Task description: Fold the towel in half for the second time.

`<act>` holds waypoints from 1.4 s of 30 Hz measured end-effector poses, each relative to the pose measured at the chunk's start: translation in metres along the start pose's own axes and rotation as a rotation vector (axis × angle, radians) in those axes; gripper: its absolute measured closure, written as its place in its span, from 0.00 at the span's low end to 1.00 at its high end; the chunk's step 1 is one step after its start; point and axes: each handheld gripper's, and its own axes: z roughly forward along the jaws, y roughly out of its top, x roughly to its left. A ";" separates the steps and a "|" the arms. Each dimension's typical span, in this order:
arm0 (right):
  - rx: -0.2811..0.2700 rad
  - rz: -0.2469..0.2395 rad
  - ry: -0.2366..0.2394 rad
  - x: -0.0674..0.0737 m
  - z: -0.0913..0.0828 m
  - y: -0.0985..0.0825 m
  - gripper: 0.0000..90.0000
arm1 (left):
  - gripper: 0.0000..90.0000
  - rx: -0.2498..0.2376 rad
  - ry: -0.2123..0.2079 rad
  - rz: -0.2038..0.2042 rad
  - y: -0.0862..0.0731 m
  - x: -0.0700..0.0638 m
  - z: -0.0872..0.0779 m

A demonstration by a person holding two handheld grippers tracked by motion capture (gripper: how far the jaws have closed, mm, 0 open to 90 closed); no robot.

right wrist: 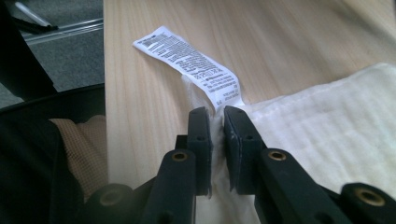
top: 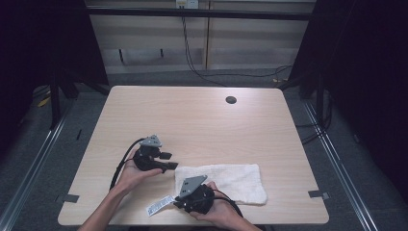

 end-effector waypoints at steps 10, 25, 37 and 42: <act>0.010 0.063 0.058 -0.009 0.000 0.001 0.92 | 0.55 0.064 -0.035 0.028 -0.002 -0.004 0.014; 0.025 0.068 0.050 -0.008 0.000 0.002 0.92 | 0.82 0.089 -0.049 0.079 -0.003 -0.016 0.020; 0.018 0.110 0.062 -0.012 -0.002 0.004 0.94 | 0.95 0.083 -0.093 0.005 -0.002 -0.011 0.019; -0.018 0.128 0.073 -0.015 -0.009 0.008 0.94 | 0.95 0.041 -0.103 -0.023 -0.002 -0.008 0.014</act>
